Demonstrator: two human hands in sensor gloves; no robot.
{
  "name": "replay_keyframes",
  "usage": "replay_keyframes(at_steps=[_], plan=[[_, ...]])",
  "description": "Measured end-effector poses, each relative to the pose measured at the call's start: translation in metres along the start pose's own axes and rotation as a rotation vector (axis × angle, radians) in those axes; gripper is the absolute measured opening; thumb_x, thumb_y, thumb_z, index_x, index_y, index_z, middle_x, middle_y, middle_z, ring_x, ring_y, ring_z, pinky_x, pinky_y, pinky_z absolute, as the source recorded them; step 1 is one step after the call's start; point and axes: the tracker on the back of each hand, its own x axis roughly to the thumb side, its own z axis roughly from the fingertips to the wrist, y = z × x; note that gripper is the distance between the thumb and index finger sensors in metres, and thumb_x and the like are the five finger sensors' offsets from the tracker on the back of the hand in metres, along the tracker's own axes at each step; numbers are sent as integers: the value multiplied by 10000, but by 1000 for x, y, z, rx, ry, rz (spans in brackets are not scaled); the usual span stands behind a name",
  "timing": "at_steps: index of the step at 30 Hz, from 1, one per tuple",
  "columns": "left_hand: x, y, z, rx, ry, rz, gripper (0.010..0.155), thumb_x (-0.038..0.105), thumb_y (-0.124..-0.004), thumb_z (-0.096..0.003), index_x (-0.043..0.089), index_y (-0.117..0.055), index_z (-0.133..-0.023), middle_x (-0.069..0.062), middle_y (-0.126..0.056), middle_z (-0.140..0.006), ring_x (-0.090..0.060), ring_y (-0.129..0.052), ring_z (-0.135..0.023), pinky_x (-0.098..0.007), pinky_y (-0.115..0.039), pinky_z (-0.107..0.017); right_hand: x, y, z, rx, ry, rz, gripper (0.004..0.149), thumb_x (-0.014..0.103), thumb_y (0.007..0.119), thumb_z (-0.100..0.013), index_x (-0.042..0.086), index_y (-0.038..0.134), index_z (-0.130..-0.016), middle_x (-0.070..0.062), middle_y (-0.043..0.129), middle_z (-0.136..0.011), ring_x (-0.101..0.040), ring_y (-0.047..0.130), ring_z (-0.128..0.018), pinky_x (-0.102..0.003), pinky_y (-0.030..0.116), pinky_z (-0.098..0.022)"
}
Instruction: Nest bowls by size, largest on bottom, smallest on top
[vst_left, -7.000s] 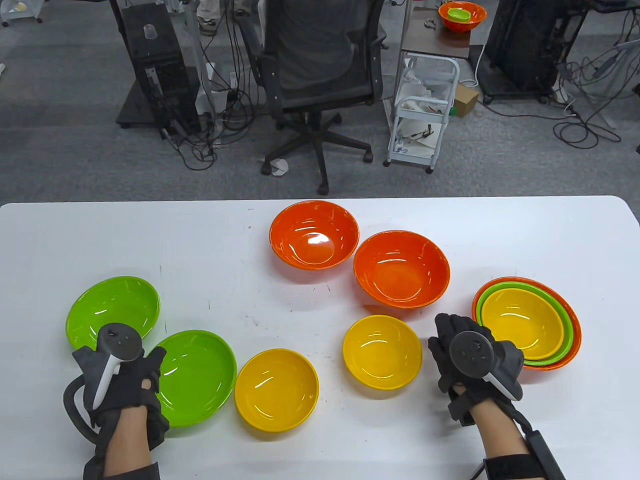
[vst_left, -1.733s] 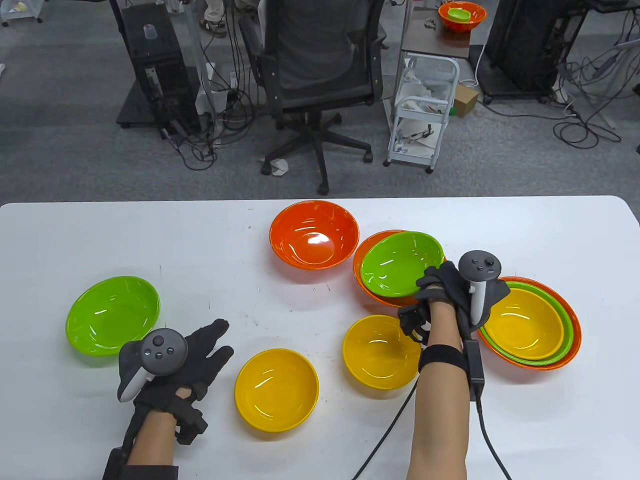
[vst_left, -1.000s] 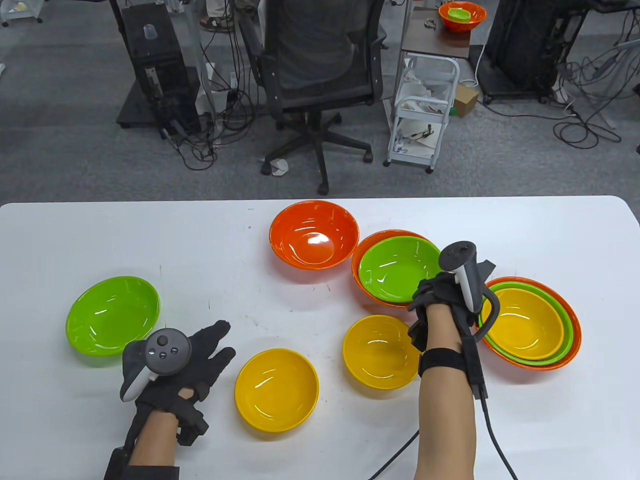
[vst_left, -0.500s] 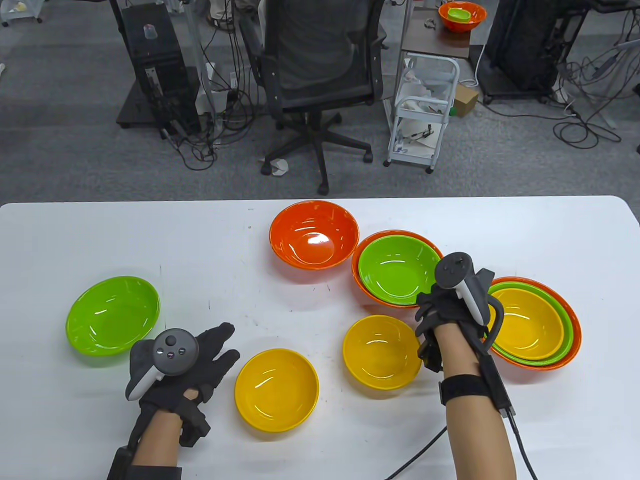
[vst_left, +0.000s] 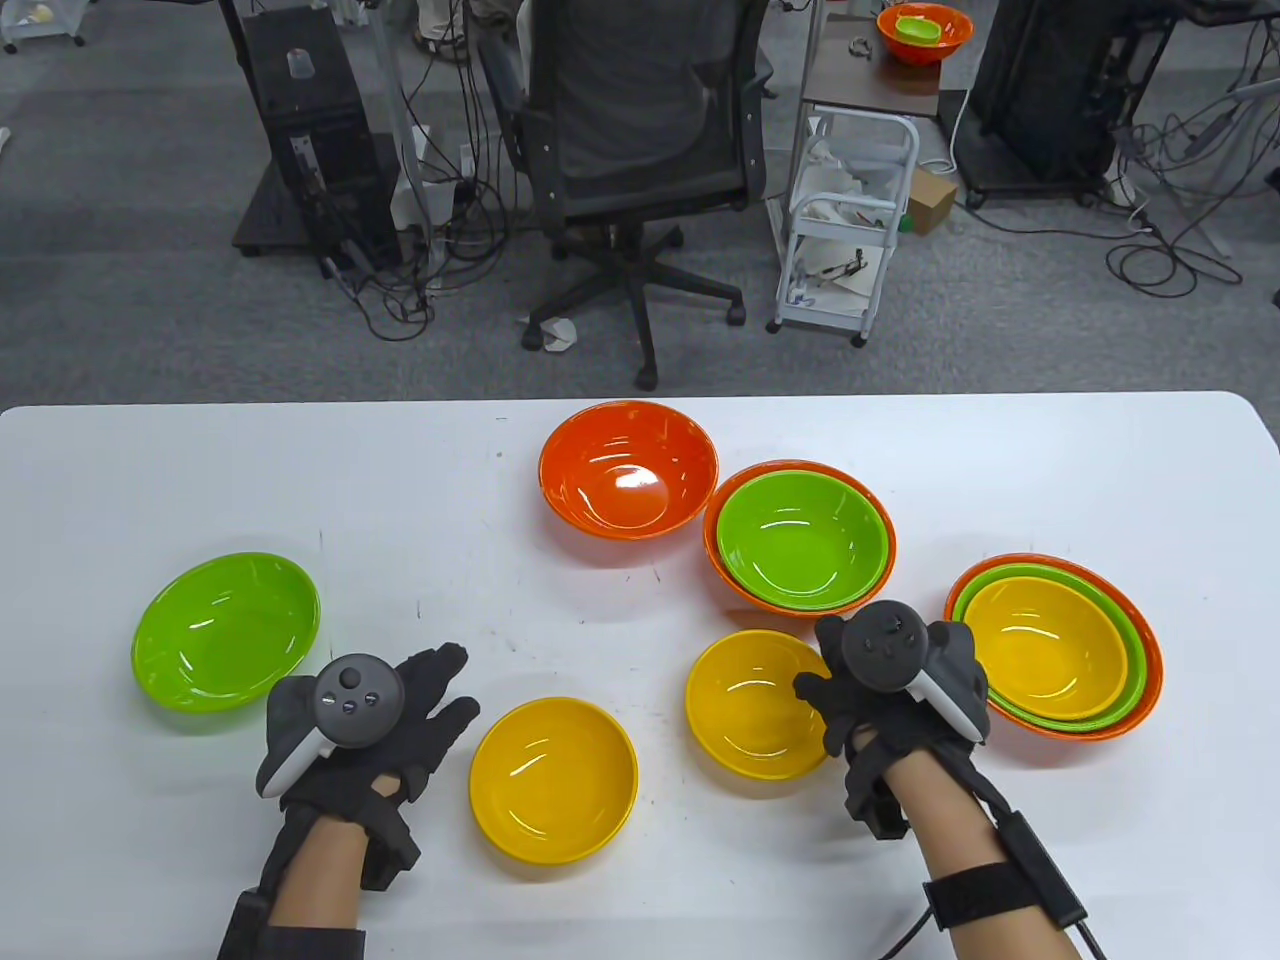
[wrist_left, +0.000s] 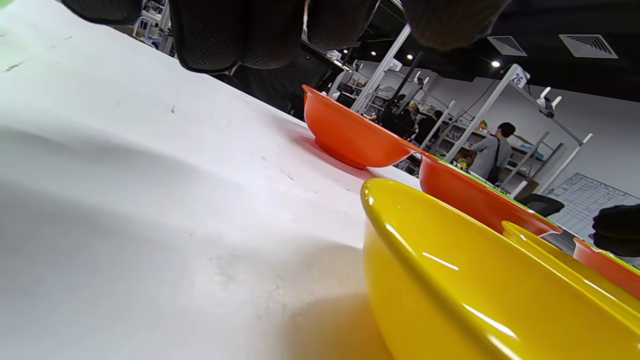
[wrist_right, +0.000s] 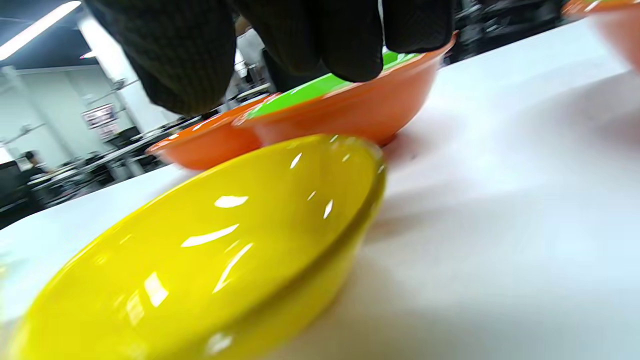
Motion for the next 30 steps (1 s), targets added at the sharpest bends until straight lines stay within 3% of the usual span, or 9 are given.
replay_keyframes(at_steps=[3,8,19,30], plan=[[0,1,0,4,8,-1,687,534,-671,-528,224,-538,-1126,-160,-614,-1137,-469,-668,-1043,-723,-542,-718,4,15,7,41,-141,-18,710,366,843,-465,36,598,-1043,-243,607,-1053,-560,466,-979,-728,318,-677],[-1,-1,1,-3,22,-18,687,534,-669,-530,222,-538,-1127,-162,-612,-1137,-469,-667,-1044,-722,-543,-718,6,29,12,94,-237,-11,715,378,843,-458,39,603,-1040,-241,616,-1049,-554,471,-982,-710,286,-684],[-1,-2,2,-14,42,-29,684,532,-667,-529,222,-539,-1126,-164,-609,-1137,-469,-666,-1043,-720,-544,-717,9,50,18,226,-252,59,724,376,860,-451,40,606,-1040,-237,614,-1051,-548,451,-994,-688,248,-685],[6,-4,-1,-27,21,-55,683,533,-665,-530,228,-536,-1127,-160,-600,-1143,-468,-660,-1048,-720,-540,-721,15,61,14,226,-238,184,609,258,861,-461,41,683,-1001,-230,684,-1015,-535,502,-986,-682,227,-682]])
